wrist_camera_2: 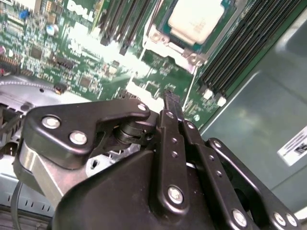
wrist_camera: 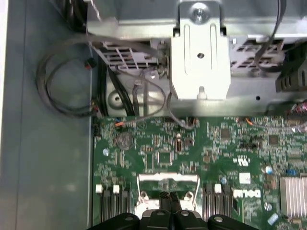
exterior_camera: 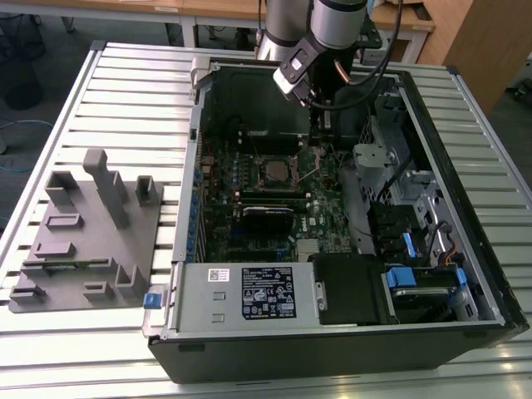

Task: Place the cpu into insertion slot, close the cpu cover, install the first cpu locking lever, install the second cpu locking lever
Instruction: 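Close the cpu cover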

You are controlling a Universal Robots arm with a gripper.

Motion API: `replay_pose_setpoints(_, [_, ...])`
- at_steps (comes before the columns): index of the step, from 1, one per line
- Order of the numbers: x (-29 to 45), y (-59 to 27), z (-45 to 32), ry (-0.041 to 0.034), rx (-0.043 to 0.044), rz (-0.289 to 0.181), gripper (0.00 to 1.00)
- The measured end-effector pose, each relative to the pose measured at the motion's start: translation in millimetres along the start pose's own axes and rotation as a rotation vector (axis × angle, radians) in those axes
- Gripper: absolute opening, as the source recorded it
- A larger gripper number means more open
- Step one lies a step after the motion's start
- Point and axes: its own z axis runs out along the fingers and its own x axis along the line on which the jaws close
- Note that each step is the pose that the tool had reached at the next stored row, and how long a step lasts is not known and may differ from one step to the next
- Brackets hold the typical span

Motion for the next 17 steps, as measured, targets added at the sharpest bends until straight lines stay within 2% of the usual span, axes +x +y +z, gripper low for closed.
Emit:
replay_pose_setpoints(10, [0.6,26.4,3.0,0.0001,0.0000,0.000,0.10])
replay_pose_setpoints(14, [0.8,34.4,3.7,0.0000,0.0000,0.000,0.10])
replay_pose_setpoints(17, [0.9,36.8,3.8,-0.0001,0.0000,0.000,0.10])
